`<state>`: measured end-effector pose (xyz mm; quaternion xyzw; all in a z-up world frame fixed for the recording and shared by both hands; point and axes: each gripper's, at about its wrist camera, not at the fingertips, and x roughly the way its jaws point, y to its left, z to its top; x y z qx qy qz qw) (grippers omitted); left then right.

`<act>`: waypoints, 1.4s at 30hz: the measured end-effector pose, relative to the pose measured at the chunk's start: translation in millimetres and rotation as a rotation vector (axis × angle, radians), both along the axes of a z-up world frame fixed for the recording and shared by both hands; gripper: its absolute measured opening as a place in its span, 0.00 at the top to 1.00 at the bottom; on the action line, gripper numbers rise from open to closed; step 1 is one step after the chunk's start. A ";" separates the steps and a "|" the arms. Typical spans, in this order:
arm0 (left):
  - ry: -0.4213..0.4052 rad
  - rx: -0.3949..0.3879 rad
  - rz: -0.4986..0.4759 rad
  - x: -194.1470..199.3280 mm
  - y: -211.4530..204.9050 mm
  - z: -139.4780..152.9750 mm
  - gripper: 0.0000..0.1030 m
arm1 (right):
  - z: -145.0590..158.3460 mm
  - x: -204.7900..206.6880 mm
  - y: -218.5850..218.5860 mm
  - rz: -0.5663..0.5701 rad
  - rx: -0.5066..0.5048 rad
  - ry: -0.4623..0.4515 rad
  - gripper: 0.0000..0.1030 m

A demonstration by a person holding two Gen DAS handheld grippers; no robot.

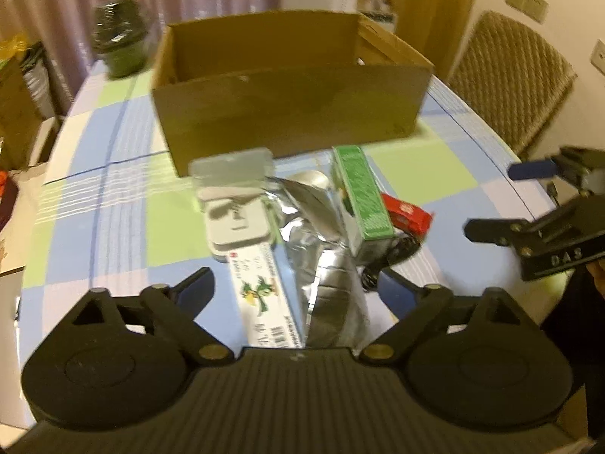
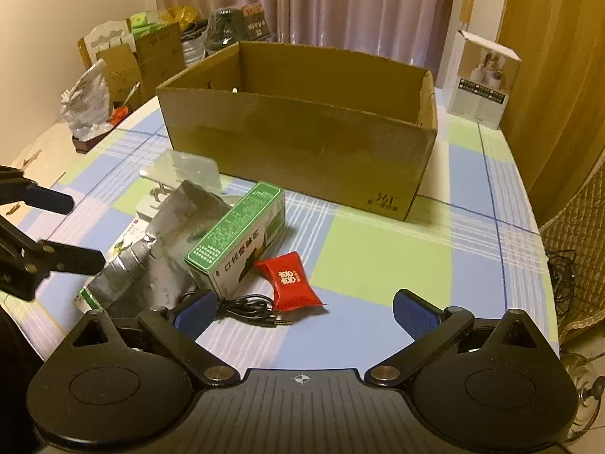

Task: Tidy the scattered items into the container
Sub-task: 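Grasp the silver foil pouch with the left tool while the right tool grasps the red candy packet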

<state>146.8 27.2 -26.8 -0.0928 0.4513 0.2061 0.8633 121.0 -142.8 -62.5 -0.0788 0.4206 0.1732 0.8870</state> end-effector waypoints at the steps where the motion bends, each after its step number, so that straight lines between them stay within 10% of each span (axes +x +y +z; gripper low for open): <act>1: 0.006 -0.009 -0.008 3.4 -0.3 -2.8 0.19 | -1.6 1.2 0.8 0.003 -0.003 0.003 0.00; 12: 0.133 -0.113 -0.107 48.9 17.9 -31.3 0.46 | -16.8 21.6 4.0 -0.005 -0.009 0.034 0.00; 25: 0.209 -0.231 -0.088 79.8 50.9 -51.5 0.48 | -38.8 44.2 12.8 0.067 -0.035 0.051 0.00; 28: 0.221 -0.236 -0.082 84.5 52.1 -56.5 0.47 | -47.1 52.1 15.4 0.097 -0.058 0.073 0.17; 34: 0.231 -0.252 -0.073 86.0 54.2 -63.1 0.46 | -61.7 66.5 16.2 0.153 -0.070 0.120 0.18; 37: 0.229 -0.261 -0.068 86.0 56.2 -64.9 0.46 | -66.5 74.6 17.5 0.179 -0.074 0.154 0.40; 42: 0.229 -0.276 -0.057 87.7 58.0 -69.0 0.46 | -69.7 81.2 19.1 0.192 -0.085 0.175 0.41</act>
